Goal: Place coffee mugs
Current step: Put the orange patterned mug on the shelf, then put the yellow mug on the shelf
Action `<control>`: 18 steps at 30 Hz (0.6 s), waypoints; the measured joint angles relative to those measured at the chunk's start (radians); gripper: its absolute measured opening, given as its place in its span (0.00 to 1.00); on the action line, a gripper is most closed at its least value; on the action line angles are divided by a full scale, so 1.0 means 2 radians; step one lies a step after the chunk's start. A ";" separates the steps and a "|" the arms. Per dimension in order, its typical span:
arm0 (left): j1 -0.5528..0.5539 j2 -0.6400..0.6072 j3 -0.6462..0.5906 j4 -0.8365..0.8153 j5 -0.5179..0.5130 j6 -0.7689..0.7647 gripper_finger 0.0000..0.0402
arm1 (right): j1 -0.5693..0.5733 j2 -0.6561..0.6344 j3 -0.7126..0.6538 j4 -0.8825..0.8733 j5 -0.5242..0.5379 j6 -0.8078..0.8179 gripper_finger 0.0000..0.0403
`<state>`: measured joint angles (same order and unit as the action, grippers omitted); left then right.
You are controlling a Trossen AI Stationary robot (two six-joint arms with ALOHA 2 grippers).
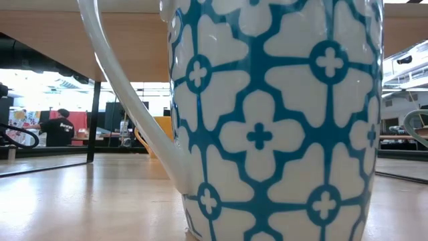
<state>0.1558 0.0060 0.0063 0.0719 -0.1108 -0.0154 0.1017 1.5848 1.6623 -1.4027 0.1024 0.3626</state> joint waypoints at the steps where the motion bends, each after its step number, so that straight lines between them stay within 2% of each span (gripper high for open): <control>1: 0.000 0.000 0.000 0.000 0.000 0.000 0.47 | 0.000 0.000 0.000 0.000 0.000 0.000 0.26; 11: 0.000 0.000 0.000 0.000 0.000 0.000 0.47 | 0.000 0.000 0.000 0.001 0.000 0.000 0.41; 18: 0.000 0.000 0.000 0.000 0.000 0.000 0.47 | 0.000 0.000 0.000 0.001 0.000 0.000 0.47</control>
<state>0.1562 0.0061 0.0063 0.0719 -0.1110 -0.0154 0.1017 1.5848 1.6623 -1.3998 0.1024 0.3630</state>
